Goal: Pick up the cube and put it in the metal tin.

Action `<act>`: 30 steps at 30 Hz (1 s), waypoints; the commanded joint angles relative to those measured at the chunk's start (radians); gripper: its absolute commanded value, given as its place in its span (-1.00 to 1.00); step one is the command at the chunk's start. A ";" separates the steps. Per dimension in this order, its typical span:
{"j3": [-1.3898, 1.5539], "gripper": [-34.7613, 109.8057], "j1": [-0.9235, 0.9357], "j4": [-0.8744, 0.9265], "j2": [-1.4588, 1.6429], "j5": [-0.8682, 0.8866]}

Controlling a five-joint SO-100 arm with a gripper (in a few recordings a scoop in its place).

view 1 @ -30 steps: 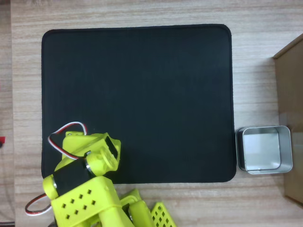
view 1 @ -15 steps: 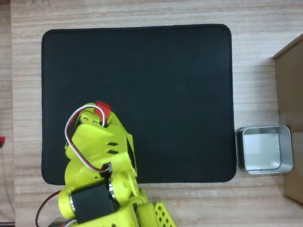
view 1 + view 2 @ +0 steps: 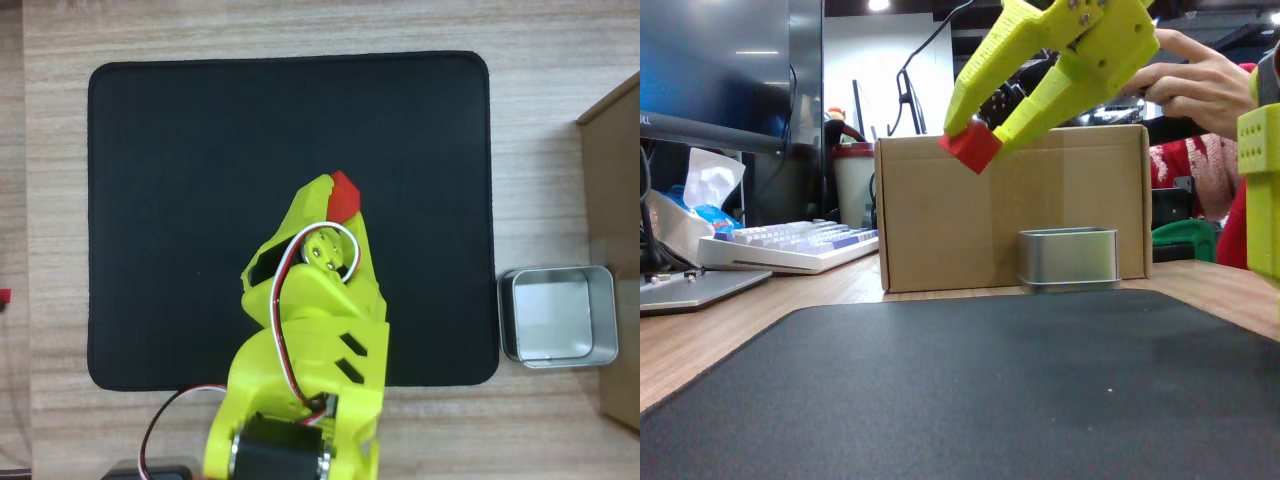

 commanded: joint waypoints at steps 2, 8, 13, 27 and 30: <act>-0.021 -0.52 0.152 -0.009 0.072 -0.028; -0.026 -0.52 0.345 -0.009 0.166 0.012; -0.037 -0.52 0.443 -0.049 0.173 0.166; 0.156 -0.52 0.816 -0.419 -0.117 0.190; 0.172 -0.52 0.834 -0.488 -0.189 0.170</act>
